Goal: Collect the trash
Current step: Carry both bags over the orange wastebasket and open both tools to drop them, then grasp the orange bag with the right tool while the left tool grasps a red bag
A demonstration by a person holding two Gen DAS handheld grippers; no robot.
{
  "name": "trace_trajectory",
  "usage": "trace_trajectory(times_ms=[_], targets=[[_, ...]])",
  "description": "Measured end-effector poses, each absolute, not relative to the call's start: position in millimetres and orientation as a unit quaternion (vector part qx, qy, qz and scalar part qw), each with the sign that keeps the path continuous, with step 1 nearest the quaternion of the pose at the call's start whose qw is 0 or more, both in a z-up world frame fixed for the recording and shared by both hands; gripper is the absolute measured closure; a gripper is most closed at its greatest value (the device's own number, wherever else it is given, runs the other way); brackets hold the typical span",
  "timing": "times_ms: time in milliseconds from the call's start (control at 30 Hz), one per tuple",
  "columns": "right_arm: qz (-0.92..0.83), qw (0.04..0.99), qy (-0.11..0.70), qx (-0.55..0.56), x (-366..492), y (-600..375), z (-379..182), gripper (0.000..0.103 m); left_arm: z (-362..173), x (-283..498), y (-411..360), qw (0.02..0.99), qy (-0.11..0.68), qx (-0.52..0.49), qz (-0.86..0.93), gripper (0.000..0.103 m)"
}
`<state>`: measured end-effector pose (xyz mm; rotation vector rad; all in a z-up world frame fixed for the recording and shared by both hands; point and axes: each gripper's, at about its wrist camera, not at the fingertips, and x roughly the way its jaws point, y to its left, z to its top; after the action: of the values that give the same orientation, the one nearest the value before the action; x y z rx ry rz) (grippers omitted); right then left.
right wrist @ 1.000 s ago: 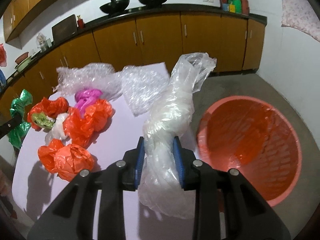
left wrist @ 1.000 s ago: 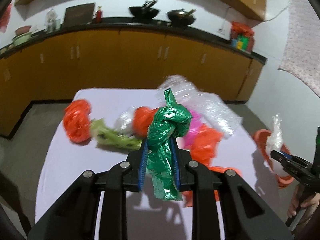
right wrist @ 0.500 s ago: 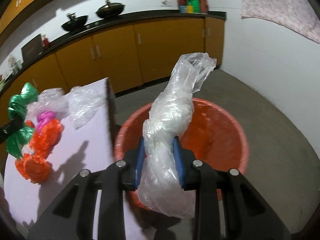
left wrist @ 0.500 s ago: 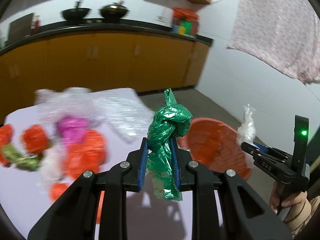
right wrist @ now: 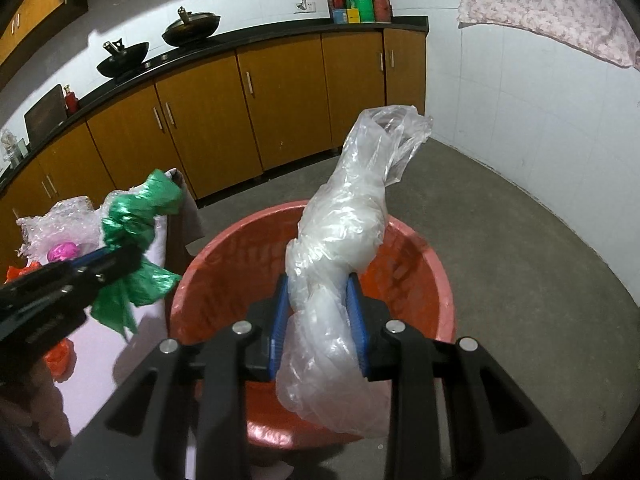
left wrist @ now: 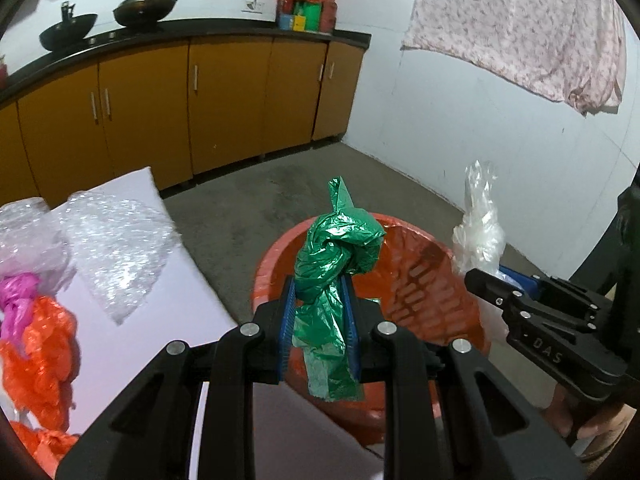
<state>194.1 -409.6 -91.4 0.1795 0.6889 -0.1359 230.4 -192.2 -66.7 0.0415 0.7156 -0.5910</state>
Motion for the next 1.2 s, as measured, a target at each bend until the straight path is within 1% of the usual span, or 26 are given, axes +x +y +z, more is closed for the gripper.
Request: trace_trajectory(times_ms=[367, 400, 467, 500, 533, 600, 667, 933, 1067, 1200], targets=[[-0.062, 0.936, 0.333, 0.093, 204, -422, -104, 0.074, -86, 235, -219, 0.881, 0.366, 0.043, -0.298, 0.081], [-0.060, 0.936, 0.333, 0.095, 204, -423, -105, 0.071, -87, 235, -220, 0.880, 0.368, 0.044, -0.298, 0.081], [-0.060, 0.937, 0.330, 0.097, 204, -424, -105, 0.070, -90, 238, -223, 0.877, 0.375, 0.045, -0.297, 0.080], [-0.060, 0.938, 0.327, 0.097, 203, -424, -105, 0.065, -91, 240, -224, 0.876, 0.379, 0.046, -0.295, 0.080], [-0.060, 0.939, 0.325, 0.097, 203, -424, -105, 0.062, -93, 240, -224, 0.875, 0.383, 0.045, -0.295, 0.078], [-0.060, 0.940, 0.321, 0.097, 202, -423, -105, 0.054, -95, 241, -223, 0.871, 0.389, 0.041, -0.297, 0.071], [-0.060, 0.941, 0.320, 0.096, 202, -423, -105, 0.052, -96, 241, -219, 0.871, 0.392, 0.038, -0.295, 0.063], [-0.068, 0.939, 0.321, 0.106, 197, -427, -104, 0.051, -88, 238, -203, 0.878, 0.390, 0.021, -0.275, 0.062], [-0.067, 0.941, 0.317, 0.100, 192, -422, -99, 0.051, -70, 231, -179, 0.893, 0.367, 0.011, -0.258, 0.056], [-0.058, 0.944, 0.313, 0.089, 187, -407, -92, 0.051, -49, 218, -150, 0.910, 0.340, 0.001, -0.239, 0.053]])
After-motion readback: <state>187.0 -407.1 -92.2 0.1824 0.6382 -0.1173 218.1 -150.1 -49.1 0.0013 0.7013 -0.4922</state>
